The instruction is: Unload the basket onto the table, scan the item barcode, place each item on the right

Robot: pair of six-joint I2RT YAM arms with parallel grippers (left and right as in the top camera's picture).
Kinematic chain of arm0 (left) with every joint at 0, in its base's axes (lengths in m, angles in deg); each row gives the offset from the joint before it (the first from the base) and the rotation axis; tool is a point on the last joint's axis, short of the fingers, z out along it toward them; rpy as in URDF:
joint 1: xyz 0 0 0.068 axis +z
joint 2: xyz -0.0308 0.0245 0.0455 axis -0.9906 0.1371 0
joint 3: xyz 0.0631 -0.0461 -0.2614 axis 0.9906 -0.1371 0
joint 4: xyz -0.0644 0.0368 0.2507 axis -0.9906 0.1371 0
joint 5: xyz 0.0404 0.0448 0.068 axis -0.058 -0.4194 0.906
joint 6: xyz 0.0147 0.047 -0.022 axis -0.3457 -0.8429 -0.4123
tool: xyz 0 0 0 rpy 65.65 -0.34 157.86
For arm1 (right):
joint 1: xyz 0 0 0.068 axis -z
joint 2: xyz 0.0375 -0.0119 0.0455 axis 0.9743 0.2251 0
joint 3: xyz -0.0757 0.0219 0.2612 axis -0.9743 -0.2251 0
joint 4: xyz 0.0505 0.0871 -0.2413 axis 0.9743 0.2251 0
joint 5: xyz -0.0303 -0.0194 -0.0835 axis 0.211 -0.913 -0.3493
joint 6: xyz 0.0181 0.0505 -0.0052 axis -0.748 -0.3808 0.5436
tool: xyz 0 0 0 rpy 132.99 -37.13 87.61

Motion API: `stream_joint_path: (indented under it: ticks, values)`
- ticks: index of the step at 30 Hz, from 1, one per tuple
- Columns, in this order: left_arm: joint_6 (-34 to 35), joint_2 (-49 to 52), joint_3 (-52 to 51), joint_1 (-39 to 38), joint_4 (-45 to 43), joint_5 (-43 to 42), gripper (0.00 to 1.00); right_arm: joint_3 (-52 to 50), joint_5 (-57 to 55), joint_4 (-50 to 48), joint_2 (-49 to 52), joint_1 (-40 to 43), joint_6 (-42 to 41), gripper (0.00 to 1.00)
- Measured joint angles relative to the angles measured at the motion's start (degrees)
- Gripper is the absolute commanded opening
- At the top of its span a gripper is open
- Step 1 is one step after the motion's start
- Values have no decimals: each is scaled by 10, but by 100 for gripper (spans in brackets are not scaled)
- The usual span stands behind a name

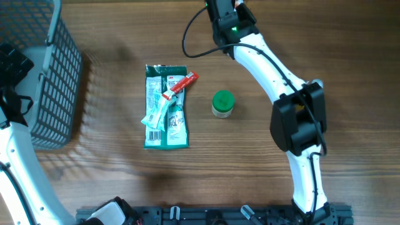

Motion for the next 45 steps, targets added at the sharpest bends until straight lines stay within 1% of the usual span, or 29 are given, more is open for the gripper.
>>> stream_joint_path:
  ticks: [10,24,26,28,31,32,35,37,38,40,43,45]
  values:
    - [0,0,0,0,0,0,100,-3,-6,-4,17,0,7,4]
    - [0,0,0,0,0,0,100,-5,-2,1,6,1,-1,4]
    - [0,0,0,0,0,0,100,-8,24,42,-29,1,-24,4]
    - [0,0,0,0,0,0,100,-9,74,97,-93,2,-56,4]
    - [0,0,0,0,0,0,100,-5,138,232,-206,3,-131,4]
    - [0,0,0,0,0,0,100,-2,161,306,-251,4,-177,4]
    - [0,0,0,0,0,0,100,5,203,453,-300,10,-268,4]
    - [0,0,0,0,0,0,100,3,236,531,-303,17,-320,4]
    - [0,0,0,0,0,0,100,-5,259,570,-299,18,-328,4]
    - [0,0,0,0,0,0,100,-35,299,604,-297,18,-351,4]
    - [0,0,0,0,0,0,100,-94,330,608,-295,18,-380,4]
    - [0,0,0,0,0,0,100,-136,335,599,-294,18,-403,7]
